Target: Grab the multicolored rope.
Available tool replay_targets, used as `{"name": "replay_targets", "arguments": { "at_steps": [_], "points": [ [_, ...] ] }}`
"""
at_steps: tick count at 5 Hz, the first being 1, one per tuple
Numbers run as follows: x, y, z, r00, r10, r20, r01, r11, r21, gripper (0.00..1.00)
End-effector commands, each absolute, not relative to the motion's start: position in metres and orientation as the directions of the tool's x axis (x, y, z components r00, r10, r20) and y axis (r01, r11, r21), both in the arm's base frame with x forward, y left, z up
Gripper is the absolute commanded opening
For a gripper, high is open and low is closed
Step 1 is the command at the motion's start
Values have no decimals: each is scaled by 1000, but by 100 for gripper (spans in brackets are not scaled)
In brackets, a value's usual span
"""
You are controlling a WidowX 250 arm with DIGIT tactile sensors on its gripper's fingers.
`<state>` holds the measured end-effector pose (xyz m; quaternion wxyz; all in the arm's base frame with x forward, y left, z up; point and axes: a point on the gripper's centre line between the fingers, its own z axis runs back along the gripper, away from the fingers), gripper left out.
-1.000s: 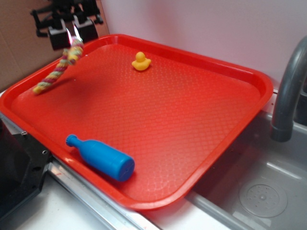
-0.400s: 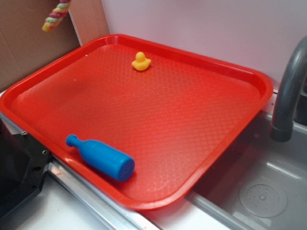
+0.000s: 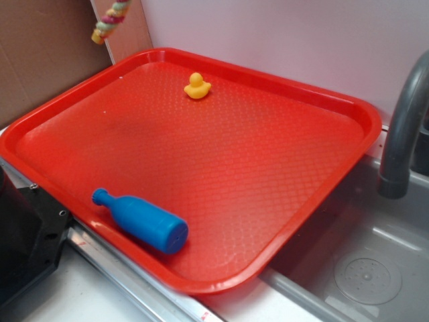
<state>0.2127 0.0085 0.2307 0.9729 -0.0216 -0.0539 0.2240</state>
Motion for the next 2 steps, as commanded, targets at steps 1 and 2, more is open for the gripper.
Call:
{"name": "replay_targets", "arguments": {
  "at_steps": [1,2],
  "points": [
    [198,25,216,908,400,122,-398,916,-43,0],
    [198,23,211,919,381,107,-378,925,-44,0]
  ]
}}
